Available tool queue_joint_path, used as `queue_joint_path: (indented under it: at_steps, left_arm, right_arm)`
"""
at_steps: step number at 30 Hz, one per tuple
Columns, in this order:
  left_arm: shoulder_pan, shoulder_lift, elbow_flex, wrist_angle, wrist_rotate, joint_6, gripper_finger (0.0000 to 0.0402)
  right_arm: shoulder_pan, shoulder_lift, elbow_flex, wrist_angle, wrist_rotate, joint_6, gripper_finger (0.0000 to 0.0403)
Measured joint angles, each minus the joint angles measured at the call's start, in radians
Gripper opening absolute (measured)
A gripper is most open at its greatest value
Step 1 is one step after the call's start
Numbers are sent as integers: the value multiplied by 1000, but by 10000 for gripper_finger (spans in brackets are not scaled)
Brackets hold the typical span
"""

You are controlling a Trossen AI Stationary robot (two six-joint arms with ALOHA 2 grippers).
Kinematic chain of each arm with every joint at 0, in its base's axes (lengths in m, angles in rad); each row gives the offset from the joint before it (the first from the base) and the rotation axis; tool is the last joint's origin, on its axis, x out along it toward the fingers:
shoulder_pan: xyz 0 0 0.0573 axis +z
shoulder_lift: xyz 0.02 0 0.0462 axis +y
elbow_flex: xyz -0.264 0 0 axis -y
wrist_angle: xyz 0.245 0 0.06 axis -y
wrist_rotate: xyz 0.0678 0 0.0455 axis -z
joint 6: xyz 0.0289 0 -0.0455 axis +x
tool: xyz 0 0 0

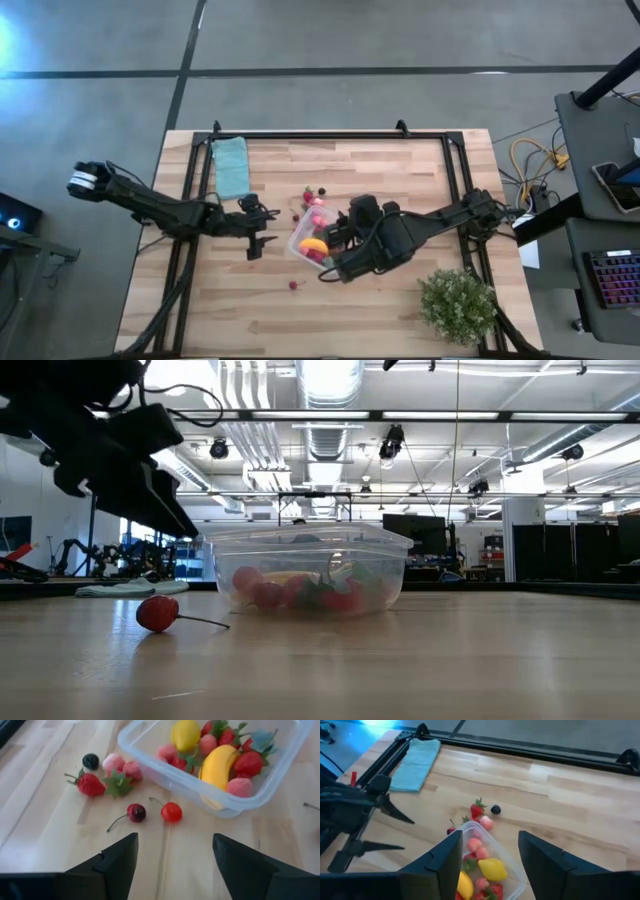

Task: Pick and placing Produce into tupperware
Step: Adjust the transparent container

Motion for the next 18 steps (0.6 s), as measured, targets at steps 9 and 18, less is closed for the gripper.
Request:
queue_joint_path:
  at_steps: [9, 18]
  left_arm:
    - [0, 146, 6, 181, 48, -8, 167]
    - [1, 279, 59, 234, 48, -6, 103]
  right_arm:
    - [3, -1, -51, -1, -115, 11, 133]
    - [27, -1, -82, 0, -120, 43, 93]
